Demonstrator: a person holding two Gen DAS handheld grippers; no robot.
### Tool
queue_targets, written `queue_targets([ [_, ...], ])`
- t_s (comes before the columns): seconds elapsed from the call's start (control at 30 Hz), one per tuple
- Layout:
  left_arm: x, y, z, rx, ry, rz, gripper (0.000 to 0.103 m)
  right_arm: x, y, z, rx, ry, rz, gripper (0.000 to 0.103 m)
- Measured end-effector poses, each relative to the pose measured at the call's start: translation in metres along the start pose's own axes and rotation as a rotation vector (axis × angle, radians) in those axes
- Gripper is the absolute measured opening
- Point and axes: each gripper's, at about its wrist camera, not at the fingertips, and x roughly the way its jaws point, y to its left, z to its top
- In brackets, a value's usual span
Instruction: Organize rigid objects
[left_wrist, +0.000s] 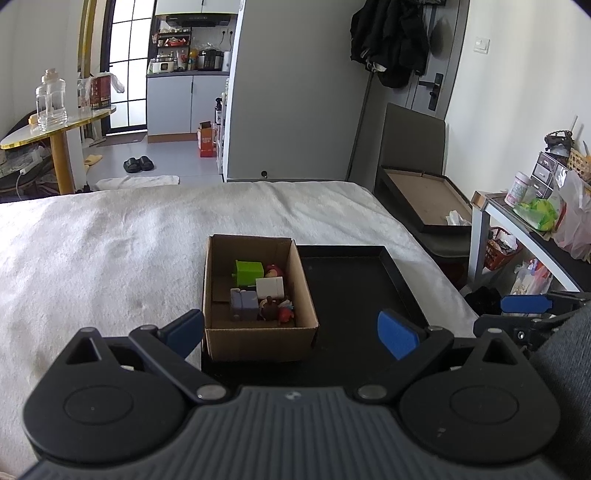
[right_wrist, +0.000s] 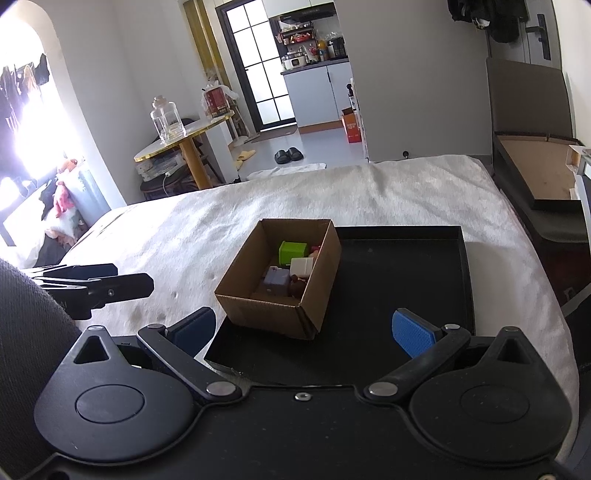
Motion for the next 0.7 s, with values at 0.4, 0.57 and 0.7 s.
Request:
queue_targets([
  [0.4,0.0022,0.0019,0.0001,-0.008,0.013,-0.009,0.100,0.0000,-0.0004,0.0002,-0.001,-0.001,0.000,0.103],
  [0.57,0.0032,0.0024,-0.0003,-0.012,0.020,-0.014,0.100,-0.0001,0.0001,-0.0005,-0.002,-0.001,0.000,0.103],
  [0.7,0.0059,0.0040,-0.0005,-0.031,0.047,-0.026,0.100,-0.0007,0.0005,-0.0011,-0.003,-0.002,-0.003,0.103],
])
